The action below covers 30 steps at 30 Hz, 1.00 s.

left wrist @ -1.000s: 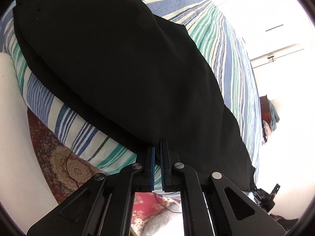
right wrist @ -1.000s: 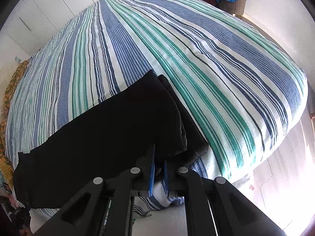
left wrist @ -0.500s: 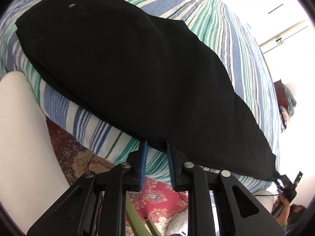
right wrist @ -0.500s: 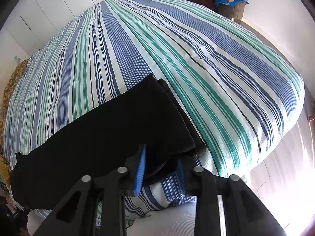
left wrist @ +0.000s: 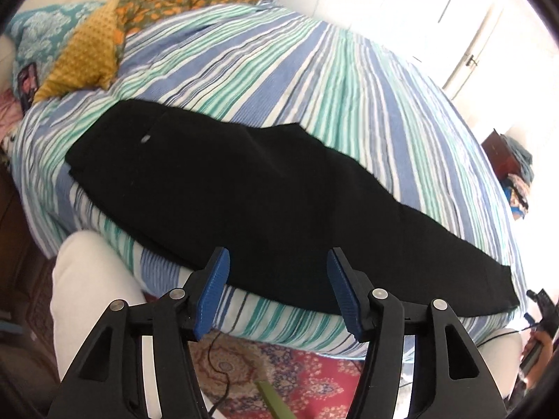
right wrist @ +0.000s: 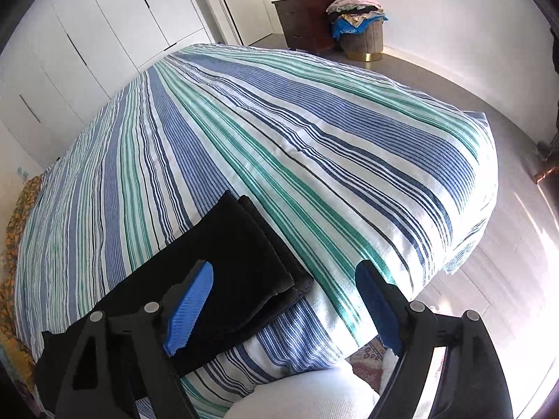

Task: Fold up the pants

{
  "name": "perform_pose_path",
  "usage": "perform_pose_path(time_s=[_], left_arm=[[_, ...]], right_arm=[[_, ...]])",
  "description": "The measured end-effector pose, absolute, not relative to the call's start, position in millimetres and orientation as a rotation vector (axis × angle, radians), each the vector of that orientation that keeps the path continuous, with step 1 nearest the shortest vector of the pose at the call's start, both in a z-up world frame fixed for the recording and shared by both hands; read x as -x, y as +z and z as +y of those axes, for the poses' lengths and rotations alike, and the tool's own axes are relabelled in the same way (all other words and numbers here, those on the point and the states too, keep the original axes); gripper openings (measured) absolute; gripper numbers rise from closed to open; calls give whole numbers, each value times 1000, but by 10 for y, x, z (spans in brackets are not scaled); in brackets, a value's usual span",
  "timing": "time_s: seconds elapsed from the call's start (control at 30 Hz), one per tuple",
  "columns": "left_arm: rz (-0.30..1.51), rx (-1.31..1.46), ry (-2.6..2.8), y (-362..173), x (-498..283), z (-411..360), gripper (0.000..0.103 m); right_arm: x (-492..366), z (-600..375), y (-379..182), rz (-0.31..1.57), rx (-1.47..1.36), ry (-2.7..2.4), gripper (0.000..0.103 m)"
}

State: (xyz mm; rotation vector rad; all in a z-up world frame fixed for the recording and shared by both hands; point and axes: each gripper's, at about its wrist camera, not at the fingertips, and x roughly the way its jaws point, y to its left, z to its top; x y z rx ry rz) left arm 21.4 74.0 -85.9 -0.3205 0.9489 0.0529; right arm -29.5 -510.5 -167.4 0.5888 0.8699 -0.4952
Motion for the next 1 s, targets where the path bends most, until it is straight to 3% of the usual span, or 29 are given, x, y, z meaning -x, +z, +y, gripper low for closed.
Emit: perform_pose_path(time_s=[0.13, 0.33, 0.53, 0.87, 0.93, 1.0], left_arm=[[922, 248, -74, -812, -498, 469, 64], [981, 120, -126, -1165, -831, 25, 64], [1052, 135, -102, -1385, -703, 69, 64], [1056, 200, -44, -1525, -675, 301, 64], [1056, 196, -42, -1531, -678, 296, 64], [1054, 185, -40, -1532, -676, 268, 65]], right_arm=[[387, -5271, -1654, 838, -696, -484, 83], [553, -5487, -1645, 778, -929, -365, 83], [480, -5477, -1906, 863, -1104, -188, 83], [44, -5578, -2270, 980, -1095, -168, 83], [8, -5546, -2247, 980, -1083, -120, 80], [-13, -5518, -2240, 982, -1080, -59, 65]])
